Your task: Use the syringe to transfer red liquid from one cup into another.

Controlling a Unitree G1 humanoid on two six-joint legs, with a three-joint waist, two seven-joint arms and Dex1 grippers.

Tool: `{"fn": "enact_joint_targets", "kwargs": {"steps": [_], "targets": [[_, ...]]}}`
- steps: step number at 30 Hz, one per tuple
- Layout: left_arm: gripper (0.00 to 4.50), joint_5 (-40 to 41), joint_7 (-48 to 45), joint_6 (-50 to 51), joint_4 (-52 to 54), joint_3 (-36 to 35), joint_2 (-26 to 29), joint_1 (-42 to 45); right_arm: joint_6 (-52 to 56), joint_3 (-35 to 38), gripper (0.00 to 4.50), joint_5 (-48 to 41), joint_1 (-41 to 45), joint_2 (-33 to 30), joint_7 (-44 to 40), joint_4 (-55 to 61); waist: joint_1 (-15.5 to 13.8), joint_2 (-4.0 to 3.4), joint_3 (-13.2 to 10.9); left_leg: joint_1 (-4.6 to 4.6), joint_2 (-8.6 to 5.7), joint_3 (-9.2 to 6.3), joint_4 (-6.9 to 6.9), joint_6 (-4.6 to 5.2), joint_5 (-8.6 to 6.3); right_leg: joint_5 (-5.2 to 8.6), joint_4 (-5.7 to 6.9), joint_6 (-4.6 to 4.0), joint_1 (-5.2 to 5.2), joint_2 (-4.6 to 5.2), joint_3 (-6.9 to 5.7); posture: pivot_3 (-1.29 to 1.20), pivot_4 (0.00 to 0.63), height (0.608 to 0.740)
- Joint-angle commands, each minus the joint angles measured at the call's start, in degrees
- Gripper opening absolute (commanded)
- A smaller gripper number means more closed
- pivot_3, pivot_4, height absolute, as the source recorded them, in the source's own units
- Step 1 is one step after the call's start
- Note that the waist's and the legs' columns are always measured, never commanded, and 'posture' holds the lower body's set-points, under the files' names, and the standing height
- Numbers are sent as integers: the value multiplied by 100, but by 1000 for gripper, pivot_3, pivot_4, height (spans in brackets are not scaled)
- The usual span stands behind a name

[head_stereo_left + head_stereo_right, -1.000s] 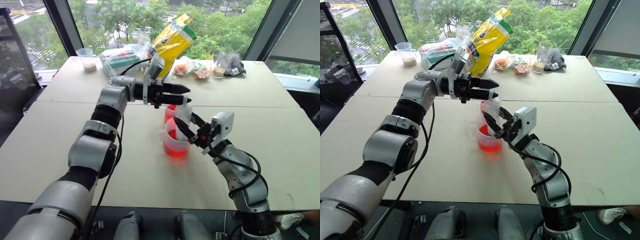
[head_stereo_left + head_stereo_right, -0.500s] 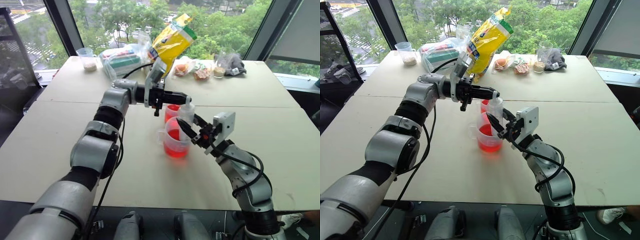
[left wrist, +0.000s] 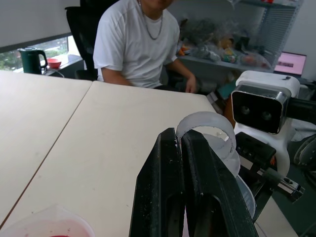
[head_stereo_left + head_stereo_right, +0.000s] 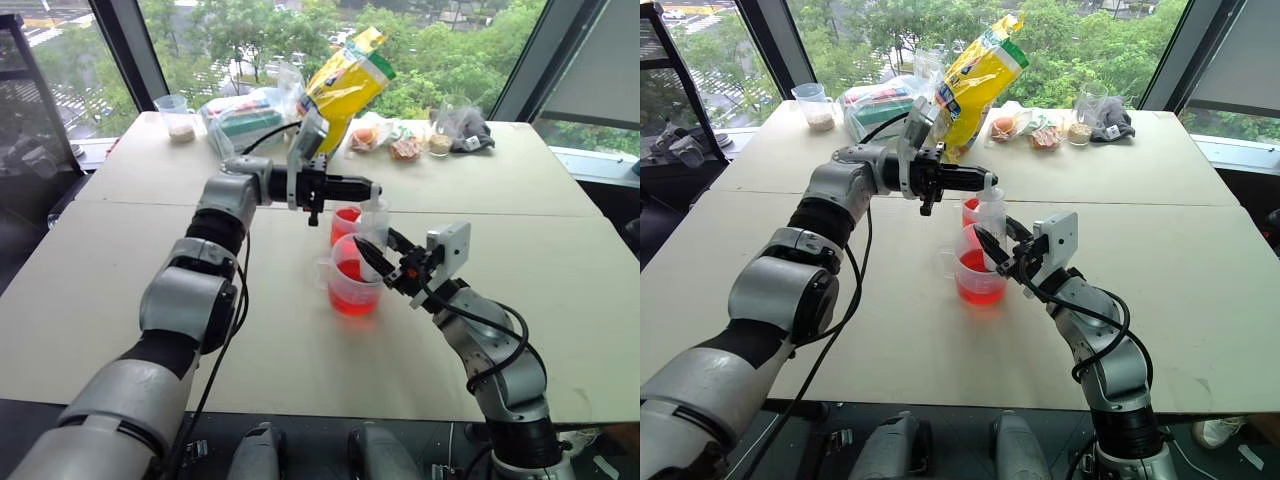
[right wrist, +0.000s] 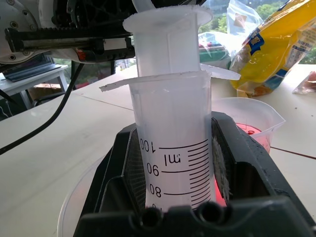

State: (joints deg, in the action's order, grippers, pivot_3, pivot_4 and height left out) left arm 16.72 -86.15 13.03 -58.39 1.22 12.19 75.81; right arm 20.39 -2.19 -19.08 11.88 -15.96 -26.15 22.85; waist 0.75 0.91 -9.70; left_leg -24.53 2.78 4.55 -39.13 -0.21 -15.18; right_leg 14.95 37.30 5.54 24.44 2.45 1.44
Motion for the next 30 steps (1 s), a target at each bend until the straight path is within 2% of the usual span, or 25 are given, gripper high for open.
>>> {"fn": "enact_joint_targets", "kwargs": {"steps": [1,12,15,17,18,20,30], "targets": [[30,160,453,-194,177,-426,149,456,35,-353,1428,-66,-123,-62,-294,196,1,0,0,0,0,0,0,0,0,0,0,0,0,0,0,0,150,740],[30,66,283,-39,373,-258,134,279,42,-257,1428,-79,41,-72,-210,299,-1,0,0,0,0,0,0,0,0,0,0,0,0,0,0,0,150,740],[832,69,143,252,584,-162,192,72,210,-134,1428,-171,249,-84,-79,531,12,0,0,0,0,0,0,0,0,0,0,0,0,0,0,0,150,740],[1685,13,184,288,718,-91,225,-114,308,-21,1428,-262,366,-62,23,680,23,0,0,1,1,-3,1,0,0,0,2,0,1,-1,0,0,150,740],[2304,-3,206,300,775,-69,235,-176,345,12,1428,-290,393,-53,48,721,18,0,0,2,2,-4,2,0,0,0,3,0,0,-2,0,0,150,740],[3197,-45,152,385,905,-1,320,-318,477,106,1428,-382,473,-47,120,836,10,0,0,2,3,-4,1,0,0,0,4,0,0,-2,0,0,150,740],[3197,-51,169,761,1382,-64,959,-834,860,442,1428,-790,634,-22,352,1081,4,0,0,1,2,-3,0,0,0,0,5,0,1,0,0,0,150,740]]}}
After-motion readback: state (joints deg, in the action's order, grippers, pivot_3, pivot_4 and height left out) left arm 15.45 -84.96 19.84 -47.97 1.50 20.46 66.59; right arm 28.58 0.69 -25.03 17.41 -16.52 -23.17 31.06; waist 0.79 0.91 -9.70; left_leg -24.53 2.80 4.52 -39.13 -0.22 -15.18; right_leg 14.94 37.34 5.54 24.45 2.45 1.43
